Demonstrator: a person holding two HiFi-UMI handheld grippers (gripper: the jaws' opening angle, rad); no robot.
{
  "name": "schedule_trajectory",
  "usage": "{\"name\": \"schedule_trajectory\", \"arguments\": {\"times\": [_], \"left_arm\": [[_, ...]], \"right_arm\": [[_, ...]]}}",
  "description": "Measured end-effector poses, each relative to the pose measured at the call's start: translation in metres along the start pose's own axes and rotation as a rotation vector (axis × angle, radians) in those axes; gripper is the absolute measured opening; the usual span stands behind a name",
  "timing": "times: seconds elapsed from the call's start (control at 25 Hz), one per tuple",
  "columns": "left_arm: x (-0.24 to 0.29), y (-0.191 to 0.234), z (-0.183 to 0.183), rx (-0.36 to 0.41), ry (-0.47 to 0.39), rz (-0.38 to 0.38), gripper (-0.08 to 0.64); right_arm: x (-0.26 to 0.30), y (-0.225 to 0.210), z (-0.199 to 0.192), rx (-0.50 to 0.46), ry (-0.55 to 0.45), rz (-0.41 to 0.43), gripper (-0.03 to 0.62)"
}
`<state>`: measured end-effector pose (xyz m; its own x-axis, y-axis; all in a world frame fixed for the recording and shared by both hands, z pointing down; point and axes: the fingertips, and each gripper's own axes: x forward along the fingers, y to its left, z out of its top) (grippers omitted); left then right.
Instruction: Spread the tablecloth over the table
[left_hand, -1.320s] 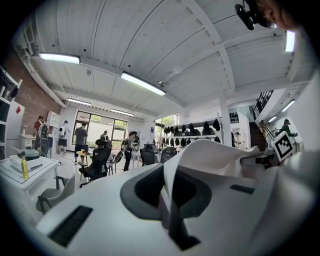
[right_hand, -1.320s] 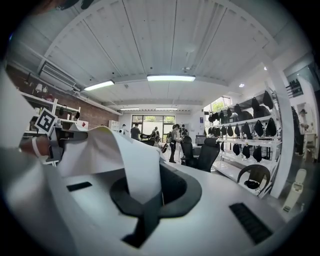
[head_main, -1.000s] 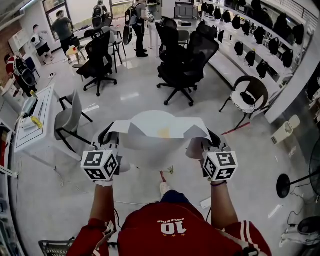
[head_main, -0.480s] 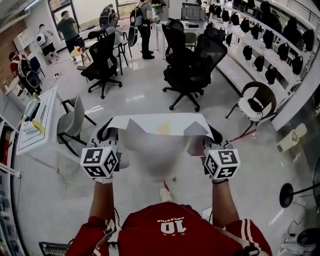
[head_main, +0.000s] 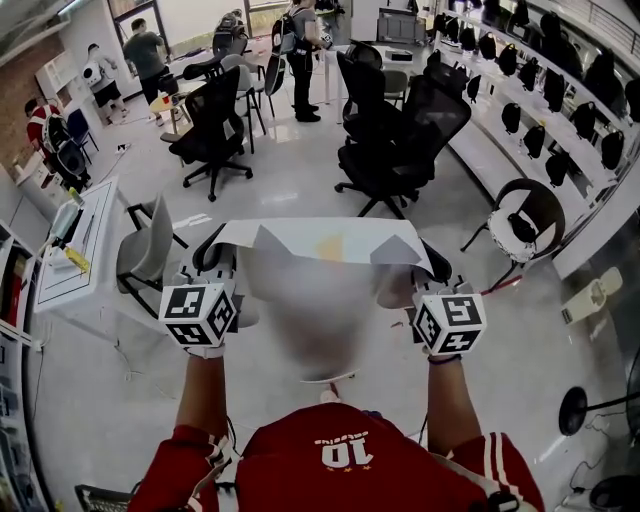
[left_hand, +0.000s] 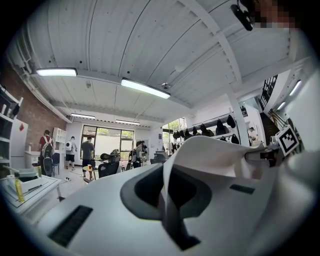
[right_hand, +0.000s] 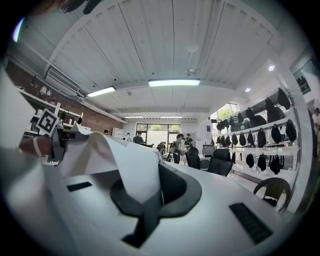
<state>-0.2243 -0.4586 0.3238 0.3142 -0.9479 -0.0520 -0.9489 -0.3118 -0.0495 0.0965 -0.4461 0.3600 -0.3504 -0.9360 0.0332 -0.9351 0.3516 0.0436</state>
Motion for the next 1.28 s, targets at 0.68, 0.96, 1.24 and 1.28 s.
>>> {"name": "schedule_trajectory", "arguments": {"times": [0.68,0.96,1.24,1.28], "left_arm": [[0.137,0.024,0.057,0.115,-0.125,0.024,0.009],[0.153,0.026,0.049,0.176,-0.146,0.025,0.009],[0.153,0.037,-0.033,0.114,-0.003,0.059,0.009],[0.151,0.037,-0.047,0.100,0.019,0.059,0.009]], "right_arm": [[0.123,-0.070,0.050,-0.041,-0.100,-0.024,0.015],[0.142,-0.081,0.043,-0.069,-0.104,-0.025,0.015],[0.154,-0.071,-0.020,-0.061,0.038,0.011,0.015],[0.154,-0.069,-0.031,-0.054,0.060,0.013,0.015]]}}
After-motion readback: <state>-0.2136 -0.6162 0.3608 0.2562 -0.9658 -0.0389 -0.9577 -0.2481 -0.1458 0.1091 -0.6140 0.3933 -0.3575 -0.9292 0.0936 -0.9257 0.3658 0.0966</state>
